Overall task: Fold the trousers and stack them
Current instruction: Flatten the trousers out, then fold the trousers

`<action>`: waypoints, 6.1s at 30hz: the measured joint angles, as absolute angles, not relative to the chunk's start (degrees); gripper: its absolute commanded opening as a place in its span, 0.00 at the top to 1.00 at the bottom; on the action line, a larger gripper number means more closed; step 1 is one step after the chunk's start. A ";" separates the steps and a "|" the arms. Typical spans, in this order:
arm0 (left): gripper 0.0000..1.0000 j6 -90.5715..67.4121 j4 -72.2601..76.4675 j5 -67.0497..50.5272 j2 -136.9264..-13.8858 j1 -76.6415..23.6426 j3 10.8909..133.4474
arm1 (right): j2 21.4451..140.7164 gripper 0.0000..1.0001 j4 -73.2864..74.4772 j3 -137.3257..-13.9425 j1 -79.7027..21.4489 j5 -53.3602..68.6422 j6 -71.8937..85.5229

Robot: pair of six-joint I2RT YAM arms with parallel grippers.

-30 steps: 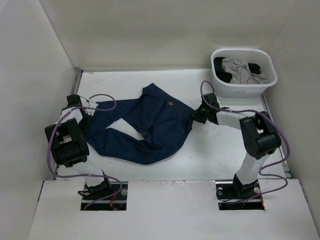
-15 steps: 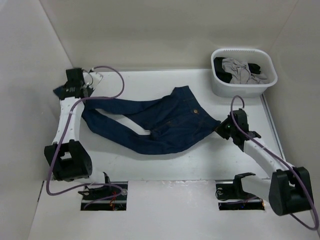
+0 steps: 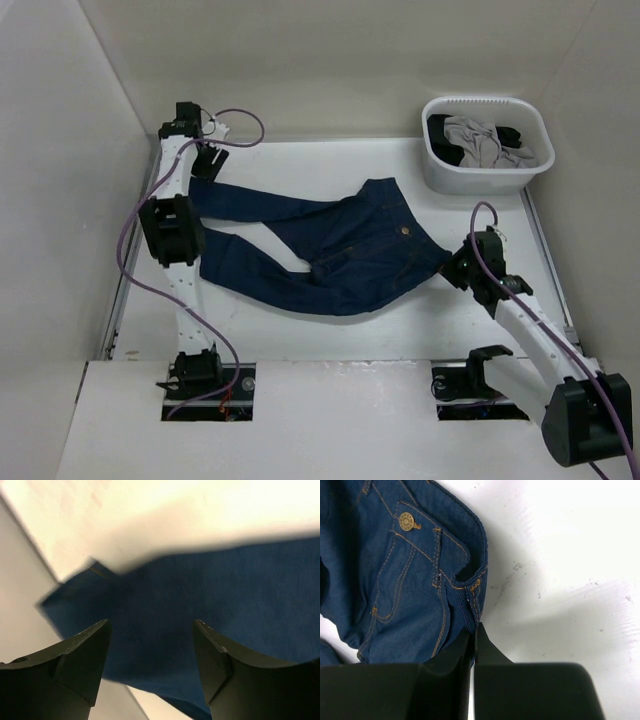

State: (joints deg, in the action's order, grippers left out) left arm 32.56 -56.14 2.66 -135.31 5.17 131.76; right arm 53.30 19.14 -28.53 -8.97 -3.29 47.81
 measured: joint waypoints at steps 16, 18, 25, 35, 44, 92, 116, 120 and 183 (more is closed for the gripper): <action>0.41 13.87 -45.78 -13.21 -108.64 29.41 93.49 | 47.03 1.00 22.26 -25.63 -7.05 -5.04 47.72; 0.41 11.44 -44.40 -13.96 -113.99 29.21 93.49 | 45.71 1.00 22.74 -25.63 -6.59 -5.41 47.62; 0.39 7.18 -42.00 -10.44 -120.73 26.35 94.76 | 40.49 1.00 25.78 -25.63 -1.85 -5.58 45.84; 0.42 6.02 -37.54 -7.22 -123.13 23.49 96.73 | 42.44 1.00 27.44 -26.44 -0.19 -5.54 43.66; 1.00 10.59 -36.29 -6.24 -123.59 24.16 94.63 | 42.70 1.00 27.66 -27.86 1.39 -5.34 44.18; 0.36 48.77 -44.10 4.23 -76.60 25.12 64.20 | 26.85 0.00 64.20 -45.63 13.96 -14.28 58.50; 0.40 67.72 -49.84 13.21 -90.98 13.37 57.63 | 53.56 0.00 32.38 -31.86 -7.40 -9.65 59.83; 0.41 70.83 -52.16 17.78 -96.71 12.58 58.63 | 54.00 0.00 32.34 -31.88 -6.68 -11.57 60.42; 0.30 77.30 -54.02 20.84 -91.48 7.33 59.51 | 90.11 0.00 26.22 -55.40 2.59 -20.12 81.30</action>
